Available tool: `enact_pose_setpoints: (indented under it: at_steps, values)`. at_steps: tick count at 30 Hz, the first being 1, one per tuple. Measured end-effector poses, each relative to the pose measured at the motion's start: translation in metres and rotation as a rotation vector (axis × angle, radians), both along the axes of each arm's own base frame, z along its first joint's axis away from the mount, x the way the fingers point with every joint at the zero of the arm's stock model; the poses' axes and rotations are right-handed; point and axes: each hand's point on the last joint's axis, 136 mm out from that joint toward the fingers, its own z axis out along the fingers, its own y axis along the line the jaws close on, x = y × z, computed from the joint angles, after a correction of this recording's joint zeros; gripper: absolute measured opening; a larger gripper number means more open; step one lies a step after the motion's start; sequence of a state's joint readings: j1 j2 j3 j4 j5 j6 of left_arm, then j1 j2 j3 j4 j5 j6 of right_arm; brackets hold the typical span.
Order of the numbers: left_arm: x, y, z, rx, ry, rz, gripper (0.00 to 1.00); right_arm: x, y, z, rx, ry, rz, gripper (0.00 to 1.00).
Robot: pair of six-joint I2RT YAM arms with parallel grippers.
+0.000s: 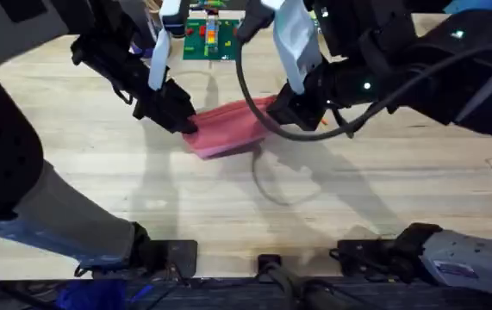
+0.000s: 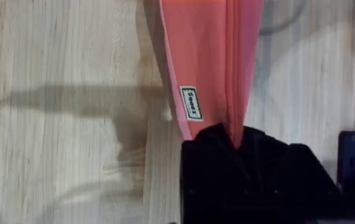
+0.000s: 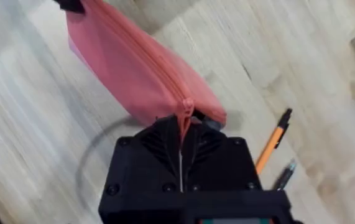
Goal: Unzip the bag, pick up the pens from the table one at a time and place them inside, then zip the bag closed.
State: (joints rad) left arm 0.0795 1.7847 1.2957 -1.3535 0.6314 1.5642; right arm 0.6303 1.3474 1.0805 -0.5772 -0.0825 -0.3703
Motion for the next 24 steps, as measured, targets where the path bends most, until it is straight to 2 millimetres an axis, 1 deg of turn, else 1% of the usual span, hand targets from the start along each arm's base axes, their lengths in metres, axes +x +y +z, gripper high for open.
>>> enact_pose_setpoints:
  at_steps: [1,9,16,19,24]
  values:
    - [0.000,0.001,-0.001,0.008,0.000,-0.002,0.043,-0.003,0.004,0.000,-0.027,-0.026,0.049,0.031]
    - [-0.001,0.011,-0.005,0.049,0.004,0.001,0.042,-0.023,0.025,-0.005,-0.082,-0.059,0.158,0.031]
    - [-0.002,0.015,-0.007,0.076,0.007,-0.006,0.042,-0.030,0.036,-0.035,-0.155,-0.010,0.202,0.031]
    - [-0.002,0.016,-0.008,0.081,0.007,-0.008,0.042,-0.029,0.041,-0.037,-0.152,-0.021,0.210,0.031]
    - [-0.003,0.020,-0.009,0.098,0.009,-0.009,0.042,-0.015,0.054,-0.025,-0.099,-0.099,0.202,0.030]
